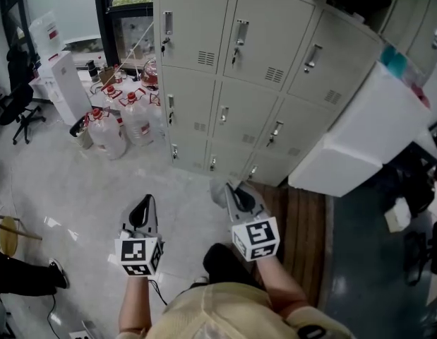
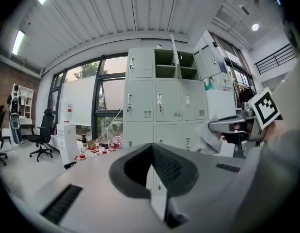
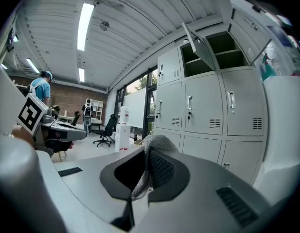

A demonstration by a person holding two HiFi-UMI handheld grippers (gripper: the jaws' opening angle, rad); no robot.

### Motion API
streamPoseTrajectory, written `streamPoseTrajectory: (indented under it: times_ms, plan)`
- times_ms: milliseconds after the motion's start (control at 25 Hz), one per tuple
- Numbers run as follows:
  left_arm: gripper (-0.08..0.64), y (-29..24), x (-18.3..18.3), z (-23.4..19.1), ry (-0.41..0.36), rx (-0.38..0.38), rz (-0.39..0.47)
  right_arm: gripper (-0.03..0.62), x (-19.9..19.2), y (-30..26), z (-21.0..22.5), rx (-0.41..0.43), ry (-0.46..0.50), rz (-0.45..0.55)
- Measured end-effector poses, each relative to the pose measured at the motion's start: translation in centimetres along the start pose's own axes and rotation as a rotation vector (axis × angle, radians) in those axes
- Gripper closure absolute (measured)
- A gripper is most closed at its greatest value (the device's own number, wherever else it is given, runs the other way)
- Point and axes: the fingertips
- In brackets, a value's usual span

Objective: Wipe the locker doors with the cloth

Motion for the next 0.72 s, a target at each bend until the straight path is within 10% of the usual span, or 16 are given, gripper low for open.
streamPoseTrajectory:
  times_ms: [720]
  plan:
    - [0.558, -18.4, 4.2, 4.5, 0.016, 0.105, 0.024, 0.588, 1.7, -13.0, 17.7, 0.055, 0.097, 0.019]
Point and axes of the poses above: the fingertips, and each gripper's own axes: y backward along the fingers, z to its right, x out of its top, and after that the axes turned 15 degrees about x, right-handed
